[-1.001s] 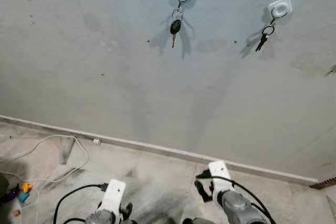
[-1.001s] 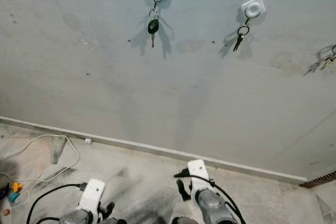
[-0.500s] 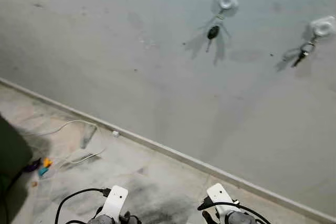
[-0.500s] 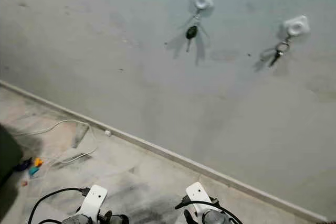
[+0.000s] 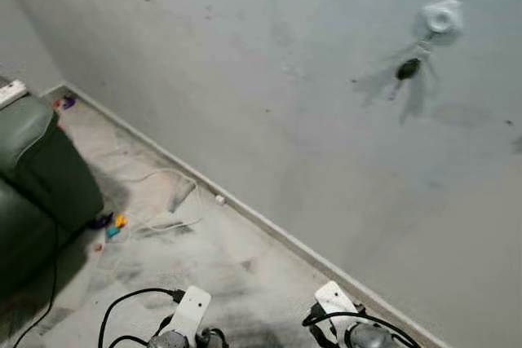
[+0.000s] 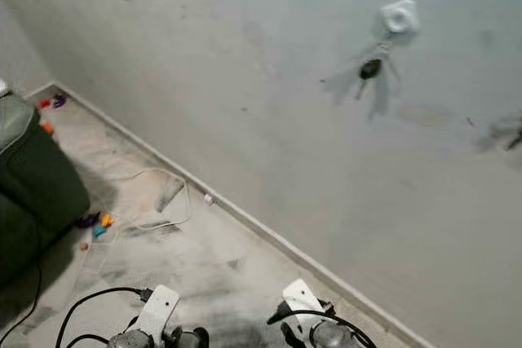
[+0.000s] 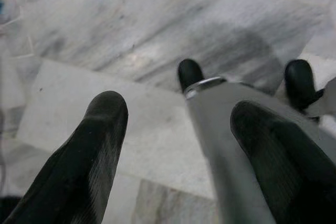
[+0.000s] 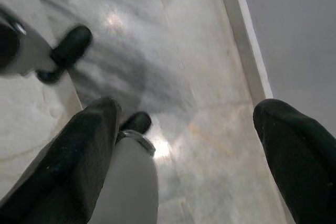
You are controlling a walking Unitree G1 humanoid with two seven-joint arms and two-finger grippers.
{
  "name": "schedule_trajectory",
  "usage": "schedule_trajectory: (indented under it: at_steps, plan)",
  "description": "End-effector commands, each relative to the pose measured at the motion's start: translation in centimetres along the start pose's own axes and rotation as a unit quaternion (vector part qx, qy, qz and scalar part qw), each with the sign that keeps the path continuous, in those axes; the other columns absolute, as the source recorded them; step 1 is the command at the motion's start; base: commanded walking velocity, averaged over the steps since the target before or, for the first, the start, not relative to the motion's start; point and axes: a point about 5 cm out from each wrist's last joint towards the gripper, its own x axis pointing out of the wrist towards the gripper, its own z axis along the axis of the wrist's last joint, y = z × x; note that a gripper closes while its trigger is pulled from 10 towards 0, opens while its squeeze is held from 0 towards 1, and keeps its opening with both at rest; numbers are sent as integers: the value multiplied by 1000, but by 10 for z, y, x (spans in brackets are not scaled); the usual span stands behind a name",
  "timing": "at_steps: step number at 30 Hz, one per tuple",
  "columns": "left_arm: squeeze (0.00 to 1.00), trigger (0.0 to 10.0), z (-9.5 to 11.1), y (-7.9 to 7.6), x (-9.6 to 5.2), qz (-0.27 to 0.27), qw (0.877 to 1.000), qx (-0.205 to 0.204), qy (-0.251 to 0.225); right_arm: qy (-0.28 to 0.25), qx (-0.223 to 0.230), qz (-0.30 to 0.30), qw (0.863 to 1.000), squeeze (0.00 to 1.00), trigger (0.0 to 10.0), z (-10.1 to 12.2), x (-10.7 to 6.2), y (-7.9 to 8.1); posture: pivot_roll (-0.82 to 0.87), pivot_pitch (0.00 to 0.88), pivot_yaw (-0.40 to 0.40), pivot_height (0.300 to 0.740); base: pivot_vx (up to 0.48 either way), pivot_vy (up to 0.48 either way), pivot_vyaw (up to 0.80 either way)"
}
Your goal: Hang keys on a hook
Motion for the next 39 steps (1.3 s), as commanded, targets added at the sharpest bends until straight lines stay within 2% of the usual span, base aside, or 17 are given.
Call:
schedule_trajectory:
  at_steps: [1,13,39]
  plan:
    - [0,10000,-18,-5,-2,-7,1000,6,28,11,4,-1,1000,0,10000,-9,-2,-2,63,104,-33,740,0,0,800]
    - [0,10000,-24,-9,-3,-17,999,12,33,16,2,5,1000,0,10000,-14,-2,3,63,113,-24,740,0,0,800]
    - [0,10000,-22,-2,-3,-12,999,16,36,32,-5,7,999,0,10000,-21,-3,9,63,122,-23,740,0,0,800]
